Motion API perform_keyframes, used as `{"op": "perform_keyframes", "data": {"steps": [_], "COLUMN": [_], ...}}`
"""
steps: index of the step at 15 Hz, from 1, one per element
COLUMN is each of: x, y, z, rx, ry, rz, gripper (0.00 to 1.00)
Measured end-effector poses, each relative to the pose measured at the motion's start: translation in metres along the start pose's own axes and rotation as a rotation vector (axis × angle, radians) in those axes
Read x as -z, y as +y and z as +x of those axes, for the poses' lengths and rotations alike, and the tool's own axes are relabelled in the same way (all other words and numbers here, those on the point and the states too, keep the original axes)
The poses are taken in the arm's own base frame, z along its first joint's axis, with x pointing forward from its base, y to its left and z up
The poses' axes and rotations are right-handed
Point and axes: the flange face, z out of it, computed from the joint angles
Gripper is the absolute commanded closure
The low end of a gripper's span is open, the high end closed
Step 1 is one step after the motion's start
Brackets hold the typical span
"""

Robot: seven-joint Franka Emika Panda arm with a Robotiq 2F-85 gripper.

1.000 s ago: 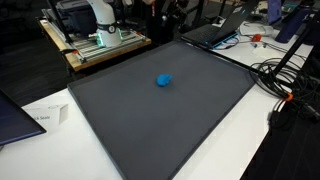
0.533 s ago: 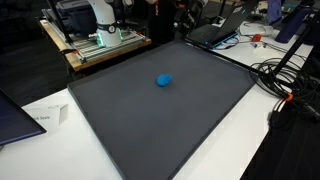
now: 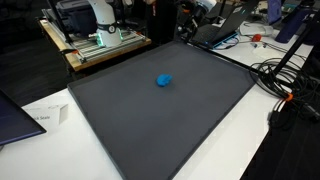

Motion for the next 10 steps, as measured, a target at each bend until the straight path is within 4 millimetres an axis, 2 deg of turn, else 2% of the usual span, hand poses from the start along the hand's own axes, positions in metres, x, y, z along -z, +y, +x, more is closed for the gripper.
{"op": "perform_keyframes", "data": {"steps": [6, 10], "x": [-0.005, -0.012], "y": [-0.004, -0.012], "z": [0.004, 0.026], "rx": [0.008, 0.025], "ry": [0.002, -0.006], "rz": [0.002, 0.007], "gripper": [0.00, 0.00]}}
